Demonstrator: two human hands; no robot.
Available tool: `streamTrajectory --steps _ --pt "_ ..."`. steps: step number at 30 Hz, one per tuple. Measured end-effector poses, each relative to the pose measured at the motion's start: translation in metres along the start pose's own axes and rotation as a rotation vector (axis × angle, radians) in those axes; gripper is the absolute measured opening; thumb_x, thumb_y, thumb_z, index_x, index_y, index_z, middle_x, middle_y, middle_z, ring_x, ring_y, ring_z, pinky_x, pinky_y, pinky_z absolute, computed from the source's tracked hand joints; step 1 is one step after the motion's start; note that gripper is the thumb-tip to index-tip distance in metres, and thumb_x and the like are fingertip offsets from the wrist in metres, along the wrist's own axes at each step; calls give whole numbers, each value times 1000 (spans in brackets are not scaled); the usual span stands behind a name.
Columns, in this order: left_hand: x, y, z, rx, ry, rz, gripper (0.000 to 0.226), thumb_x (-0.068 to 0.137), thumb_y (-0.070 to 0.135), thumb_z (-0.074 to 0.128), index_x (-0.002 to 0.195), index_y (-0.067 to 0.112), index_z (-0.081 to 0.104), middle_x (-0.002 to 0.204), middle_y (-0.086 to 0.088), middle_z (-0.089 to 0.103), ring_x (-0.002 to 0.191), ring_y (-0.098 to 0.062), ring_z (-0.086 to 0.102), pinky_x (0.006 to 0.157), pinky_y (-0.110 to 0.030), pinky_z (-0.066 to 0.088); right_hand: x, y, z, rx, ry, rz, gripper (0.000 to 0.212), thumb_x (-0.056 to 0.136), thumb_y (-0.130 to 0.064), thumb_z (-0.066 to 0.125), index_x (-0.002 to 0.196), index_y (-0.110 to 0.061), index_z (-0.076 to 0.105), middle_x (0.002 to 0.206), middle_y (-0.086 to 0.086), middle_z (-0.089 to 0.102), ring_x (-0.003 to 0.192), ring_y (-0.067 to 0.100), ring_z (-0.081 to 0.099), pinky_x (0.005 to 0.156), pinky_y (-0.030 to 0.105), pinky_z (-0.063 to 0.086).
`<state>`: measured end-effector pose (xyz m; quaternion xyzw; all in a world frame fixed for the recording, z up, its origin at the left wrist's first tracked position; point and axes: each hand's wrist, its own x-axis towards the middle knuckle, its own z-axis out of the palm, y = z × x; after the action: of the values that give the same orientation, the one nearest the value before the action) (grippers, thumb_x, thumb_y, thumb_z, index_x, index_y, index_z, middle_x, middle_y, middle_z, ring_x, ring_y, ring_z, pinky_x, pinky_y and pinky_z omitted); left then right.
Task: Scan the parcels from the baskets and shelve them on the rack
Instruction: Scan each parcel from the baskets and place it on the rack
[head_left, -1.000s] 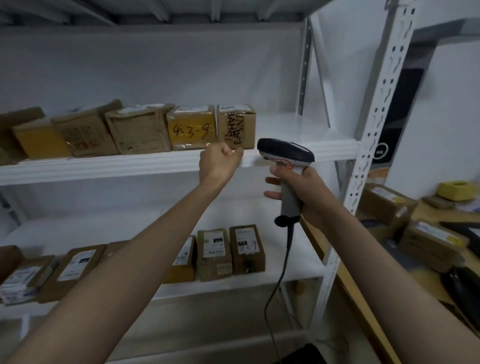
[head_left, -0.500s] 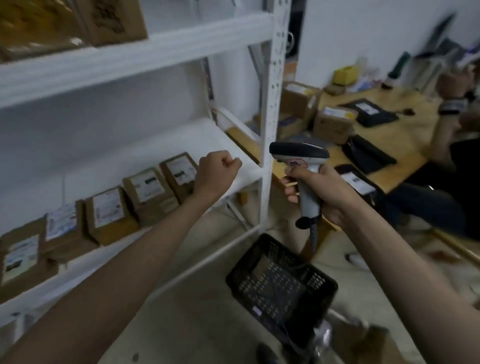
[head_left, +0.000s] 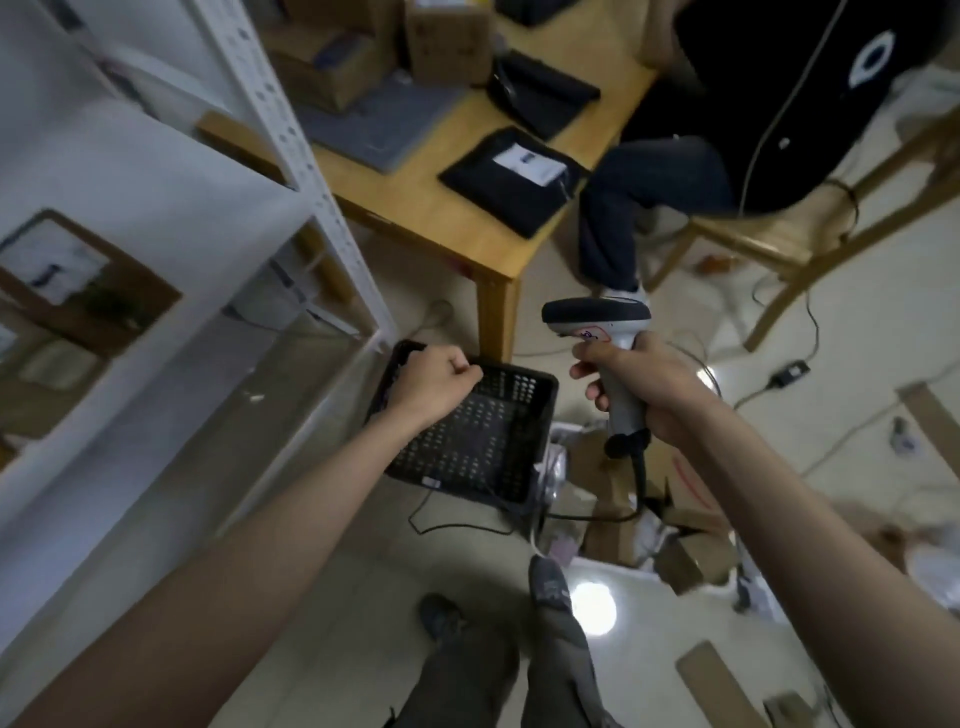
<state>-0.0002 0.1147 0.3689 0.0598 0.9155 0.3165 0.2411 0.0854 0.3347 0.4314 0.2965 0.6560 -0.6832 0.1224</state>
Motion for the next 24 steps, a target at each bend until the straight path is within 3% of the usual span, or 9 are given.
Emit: streamTrajectory --steps 4,9,13,16,19,24 --pt "8 12 77 64 -141 11 27 93 31 66 67 22 64 68 6 70 73 -17 70 84 -38 58 10 54 -39 20 43 85 5 98 -6 60 96 -7 65 76 14 64 44 15 52 42 26 40" --pt "24 -3 185 172 -329 -72 18 93 31 67 92 16 77 94 -3 76 93 -22 70 91 -40 56 29 136 -74 32 79 237 15 98 -6 62 84 -5 67 71 13 64 44 13 52 42 24 41" --pt "37 -31 262 263 -423 -142 25 92 33 70 98 10 76 103 -8 74 100 -26 67 89 -41 55 49 202 -92 71 83 338 12 97 -6 62 85 -7 62 66 9 61 48 16 51 44 27 40" --pt "53 -58 314 286 -449 -196 38 87 42 74 109 11 69 113 -8 69 107 -29 64 88 -41 54 70 247 -102 94 79 394 5 99 -7 60 96 -3 63 68 9 60 49 17 49 43 25 39" --pt "72 -85 366 316 -463 -220 56 81 52 77 115 10 62 118 -11 63 108 -31 62 77 -36 49 95 288 -109 67 93 426 16 98 -6 62 109 5 64 73 12 61 50 18 50 46 27 40" --pt "95 -132 451 314 -440 -270 91 71 60 82 138 10 45 136 -12 48 122 -31 52 80 -34 41 131 350 -114 105 109 480 6 98 -5 61 96 1 62 71 12 60 47 16 49 41 25 40"
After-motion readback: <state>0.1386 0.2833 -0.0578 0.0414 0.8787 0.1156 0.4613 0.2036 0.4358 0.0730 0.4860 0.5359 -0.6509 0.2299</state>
